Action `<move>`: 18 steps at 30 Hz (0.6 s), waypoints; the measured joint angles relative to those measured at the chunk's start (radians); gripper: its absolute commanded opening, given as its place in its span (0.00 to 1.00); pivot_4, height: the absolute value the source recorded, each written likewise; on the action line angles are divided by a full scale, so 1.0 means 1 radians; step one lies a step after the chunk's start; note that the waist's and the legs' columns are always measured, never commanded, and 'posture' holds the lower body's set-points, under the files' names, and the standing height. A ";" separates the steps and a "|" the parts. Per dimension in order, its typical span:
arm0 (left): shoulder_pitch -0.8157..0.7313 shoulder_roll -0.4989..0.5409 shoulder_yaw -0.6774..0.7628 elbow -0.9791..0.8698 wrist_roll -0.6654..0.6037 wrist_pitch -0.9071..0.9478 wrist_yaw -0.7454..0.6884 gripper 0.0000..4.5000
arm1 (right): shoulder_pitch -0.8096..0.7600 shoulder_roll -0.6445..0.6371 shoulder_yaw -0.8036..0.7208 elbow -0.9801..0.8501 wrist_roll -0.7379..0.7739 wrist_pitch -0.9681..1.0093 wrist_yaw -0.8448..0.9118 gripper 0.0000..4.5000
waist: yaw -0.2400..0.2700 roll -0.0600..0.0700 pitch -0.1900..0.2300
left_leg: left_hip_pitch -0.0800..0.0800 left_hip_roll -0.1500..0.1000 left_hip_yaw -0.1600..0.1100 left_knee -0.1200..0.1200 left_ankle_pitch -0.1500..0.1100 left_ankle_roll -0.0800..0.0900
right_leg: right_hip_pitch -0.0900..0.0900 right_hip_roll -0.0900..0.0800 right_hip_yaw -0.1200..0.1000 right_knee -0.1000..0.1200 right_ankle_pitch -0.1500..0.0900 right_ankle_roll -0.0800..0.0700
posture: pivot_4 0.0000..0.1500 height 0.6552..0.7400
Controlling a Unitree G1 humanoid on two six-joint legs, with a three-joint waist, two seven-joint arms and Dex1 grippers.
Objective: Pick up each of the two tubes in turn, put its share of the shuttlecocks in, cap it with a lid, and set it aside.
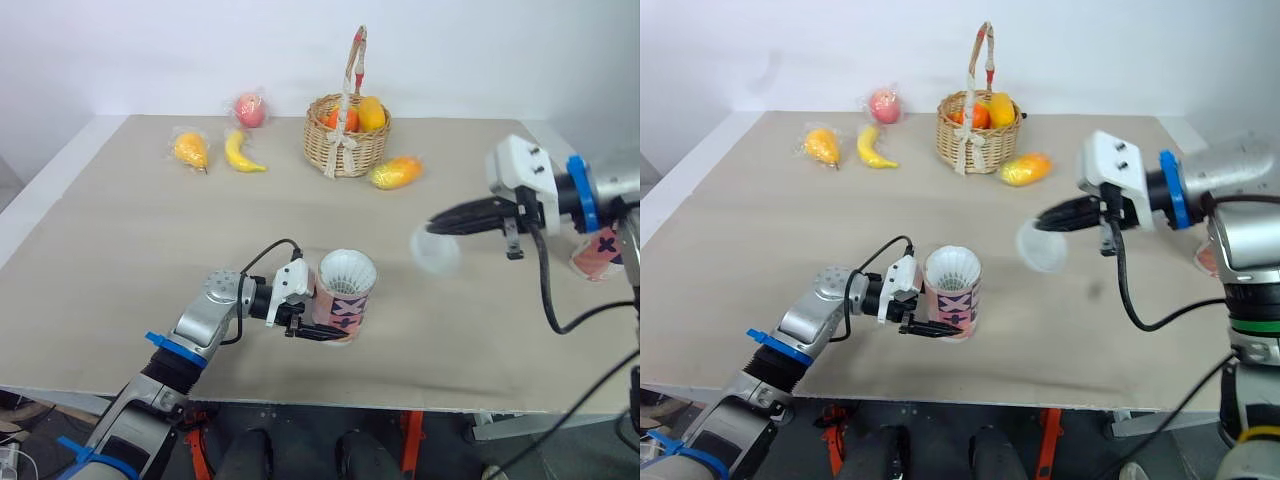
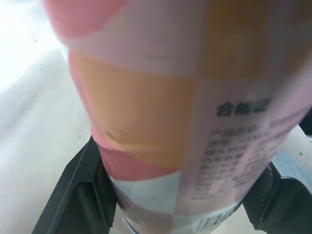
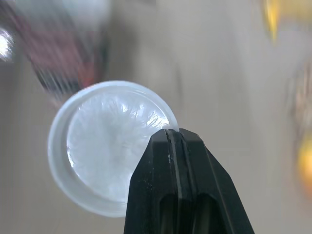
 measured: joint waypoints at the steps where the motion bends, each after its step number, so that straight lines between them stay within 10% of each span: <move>1: -0.002 -0.003 0.000 0.009 0.000 -0.008 -0.001 0.64 | -0.039 0.023 0.032 -0.023 0.004 -0.001 0.010 0.01 | 0.001 0.000 0.000 | 0.000 0.000 0.000 0.000 0.000 0.000 | 0.000 0.000 0.000 0.000 0.000 0.000 | 1.00 1.00; 18: -0.032 0.002 -0.003 0.044 0.001 -0.030 -0.012 0.64 | -0.297 0.232 0.331 0.029 -0.134 -0.304 0.059 0.01 | 0.003 0.000 0.000 | -0.004 0.005 0.003 0.001 0.000 0.000 | -0.009 0.003 -0.001 0.001 0.005 -0.007 | 1.00 1.00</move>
